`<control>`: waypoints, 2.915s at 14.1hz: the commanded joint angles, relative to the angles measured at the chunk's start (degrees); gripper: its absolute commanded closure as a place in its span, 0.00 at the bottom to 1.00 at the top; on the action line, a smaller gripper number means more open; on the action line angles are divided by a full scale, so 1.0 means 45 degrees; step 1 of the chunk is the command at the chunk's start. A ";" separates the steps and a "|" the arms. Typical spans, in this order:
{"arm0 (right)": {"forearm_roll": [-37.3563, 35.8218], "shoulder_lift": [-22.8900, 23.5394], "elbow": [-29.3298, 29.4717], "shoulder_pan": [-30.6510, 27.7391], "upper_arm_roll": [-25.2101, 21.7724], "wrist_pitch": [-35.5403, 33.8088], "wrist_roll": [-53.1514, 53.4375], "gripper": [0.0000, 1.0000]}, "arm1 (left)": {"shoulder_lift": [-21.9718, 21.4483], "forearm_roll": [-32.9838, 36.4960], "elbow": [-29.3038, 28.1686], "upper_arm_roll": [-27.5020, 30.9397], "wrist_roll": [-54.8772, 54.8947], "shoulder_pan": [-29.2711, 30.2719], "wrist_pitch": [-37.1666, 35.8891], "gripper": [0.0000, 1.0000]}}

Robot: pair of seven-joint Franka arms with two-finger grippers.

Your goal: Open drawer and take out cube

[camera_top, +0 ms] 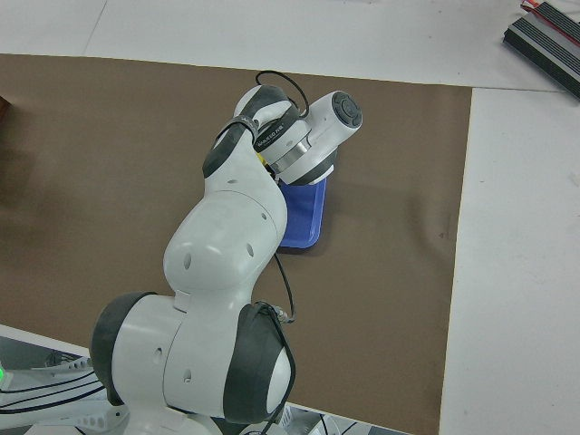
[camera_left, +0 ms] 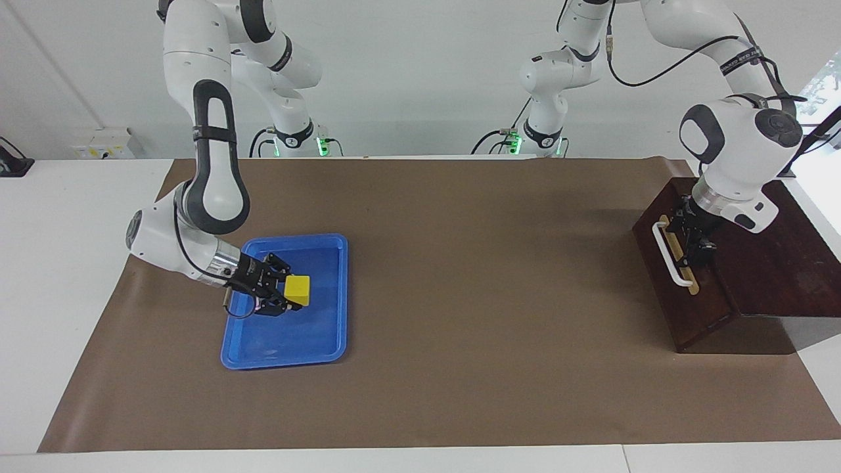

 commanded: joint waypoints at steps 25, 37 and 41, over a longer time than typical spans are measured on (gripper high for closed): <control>-0.2962 -0.2449 0.1570 -0.0082 0.0010 -0.3470 0.0446 0.00 | -0.0850 -0.0876 0.4041 -0.0528 1.3935 -0.2243 -0.7030 0.00; -0.9061 -0.4267 0.3978 0.0251 0.0148 -0.6465 -1.0991 0.00 | -0.0501 -0.0876 0.4353 -0.0644 1.4700 -0.2086 -0.7284 0.00; -1.0253 -0.5554 0.3940 0.0231 0.0089 -0.7672 -1.3826 0.00 | -0.0597 -0.0915 0.4314 -0.0780 1.5032 -0.2028 -0.7324 0.00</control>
